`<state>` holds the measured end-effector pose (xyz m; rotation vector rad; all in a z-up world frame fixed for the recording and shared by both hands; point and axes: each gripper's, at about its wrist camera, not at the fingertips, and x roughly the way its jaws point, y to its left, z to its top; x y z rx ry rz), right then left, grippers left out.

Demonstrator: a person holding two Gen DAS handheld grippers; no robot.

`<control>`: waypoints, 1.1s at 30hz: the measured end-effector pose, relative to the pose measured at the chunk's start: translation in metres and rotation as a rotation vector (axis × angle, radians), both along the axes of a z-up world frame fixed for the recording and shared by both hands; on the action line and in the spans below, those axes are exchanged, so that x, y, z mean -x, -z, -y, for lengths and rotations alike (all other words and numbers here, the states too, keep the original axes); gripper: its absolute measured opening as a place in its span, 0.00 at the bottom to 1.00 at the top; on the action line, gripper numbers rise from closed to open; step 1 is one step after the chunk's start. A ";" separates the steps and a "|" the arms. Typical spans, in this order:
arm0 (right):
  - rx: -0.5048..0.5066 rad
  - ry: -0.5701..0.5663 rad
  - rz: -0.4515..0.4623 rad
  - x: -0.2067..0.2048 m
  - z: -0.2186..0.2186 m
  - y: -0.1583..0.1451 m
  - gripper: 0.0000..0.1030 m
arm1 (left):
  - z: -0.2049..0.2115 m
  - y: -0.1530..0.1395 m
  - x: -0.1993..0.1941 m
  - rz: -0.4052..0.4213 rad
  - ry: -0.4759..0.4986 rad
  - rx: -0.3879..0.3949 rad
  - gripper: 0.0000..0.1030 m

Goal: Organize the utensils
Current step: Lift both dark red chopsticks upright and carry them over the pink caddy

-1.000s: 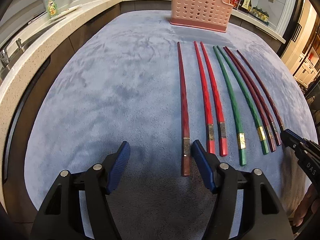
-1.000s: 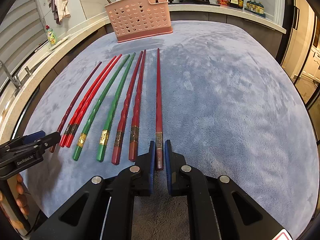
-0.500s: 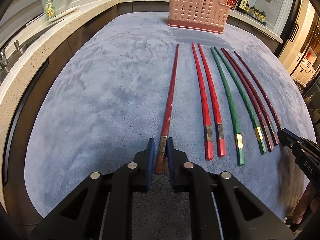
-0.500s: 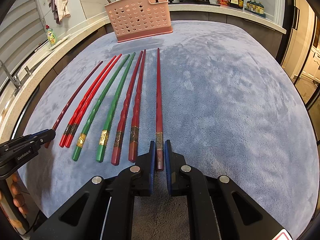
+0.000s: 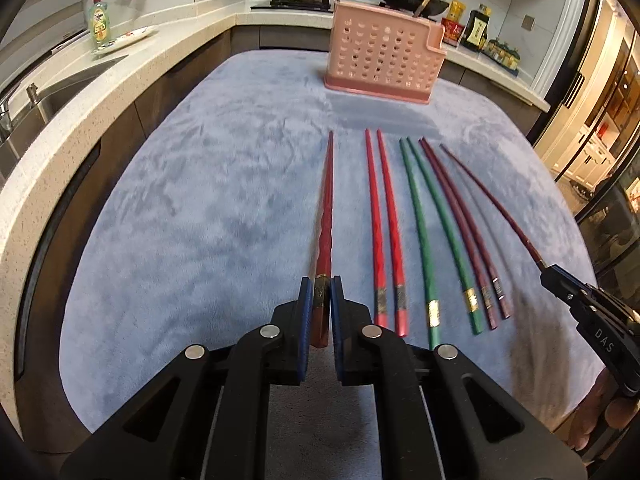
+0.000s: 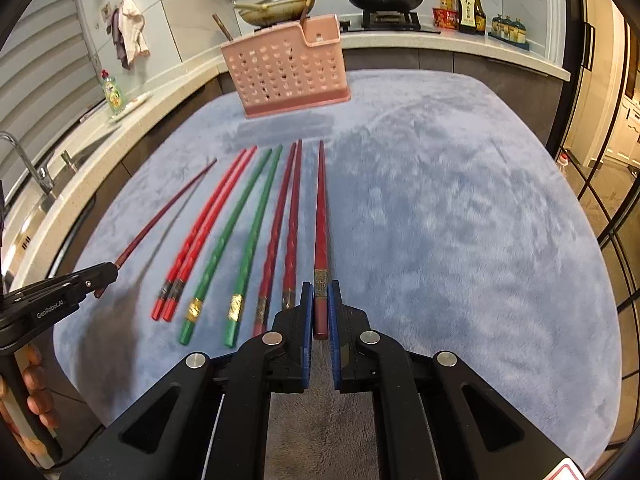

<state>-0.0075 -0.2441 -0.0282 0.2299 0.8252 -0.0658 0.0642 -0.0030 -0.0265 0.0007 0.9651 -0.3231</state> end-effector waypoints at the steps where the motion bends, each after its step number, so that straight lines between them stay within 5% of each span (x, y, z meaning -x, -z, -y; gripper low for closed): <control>1: -0.005 0.001 0.012 0.000 0.001 -0.005 0.07 | -0.001 -0.004 -0.001 0.004 -0.001 0.013 0.08; 9: -0.018 0.021 0.135 -0.008 0.015 -0.066 0.07 | -0.005 -0.058 -0.017 0.073 -0.013 0.085 0.08; 33: -0.064 0.054 0.438 -0.110 0.045 -0.209 0.07 | 0.039 -0.205 -0.123 0.365 0.021 0.129 0.07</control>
